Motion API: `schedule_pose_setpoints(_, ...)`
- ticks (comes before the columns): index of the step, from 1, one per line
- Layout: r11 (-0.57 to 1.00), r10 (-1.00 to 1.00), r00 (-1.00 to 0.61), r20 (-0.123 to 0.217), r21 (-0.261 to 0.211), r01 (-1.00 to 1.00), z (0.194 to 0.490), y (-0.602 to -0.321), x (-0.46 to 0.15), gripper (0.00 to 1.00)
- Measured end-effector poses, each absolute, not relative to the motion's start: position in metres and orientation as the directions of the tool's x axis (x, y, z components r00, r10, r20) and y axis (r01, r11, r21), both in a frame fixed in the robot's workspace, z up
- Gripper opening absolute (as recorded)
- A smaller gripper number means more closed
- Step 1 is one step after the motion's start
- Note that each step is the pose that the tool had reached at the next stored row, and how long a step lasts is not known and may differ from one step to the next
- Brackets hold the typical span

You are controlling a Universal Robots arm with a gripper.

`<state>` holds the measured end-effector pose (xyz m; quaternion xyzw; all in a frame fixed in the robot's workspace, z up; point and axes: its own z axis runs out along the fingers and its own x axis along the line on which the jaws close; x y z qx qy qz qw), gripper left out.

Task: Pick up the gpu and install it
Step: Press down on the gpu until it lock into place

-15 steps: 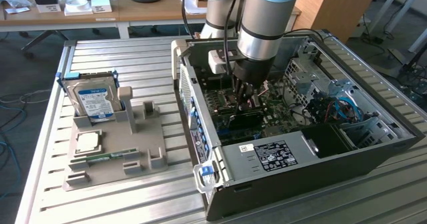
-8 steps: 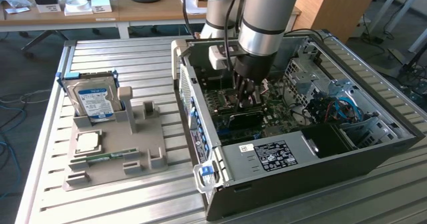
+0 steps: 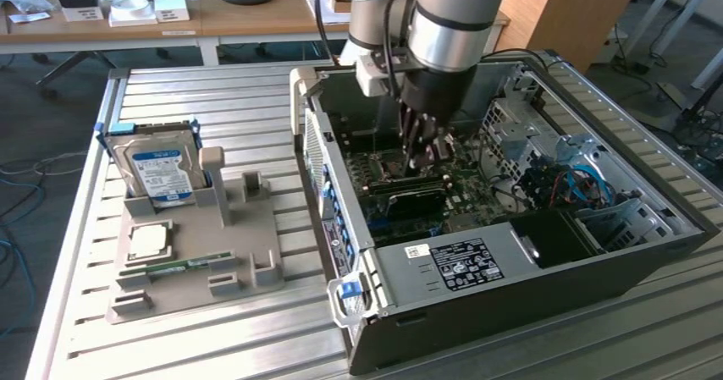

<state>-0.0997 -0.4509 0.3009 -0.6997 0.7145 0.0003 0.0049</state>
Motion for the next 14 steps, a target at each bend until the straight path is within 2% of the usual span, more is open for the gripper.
schedule_pose_setpoints(6,0.021,-1.000,-0.021,-0.007,-0.007,-1.000,0.318,-0.451,-0.100,0.11)
schedule_pose_setpoints(14,0.021,-1.000,-0.021,-0.007,-0.007,-1.000,0.321,-0.451,-0.100,0.11)
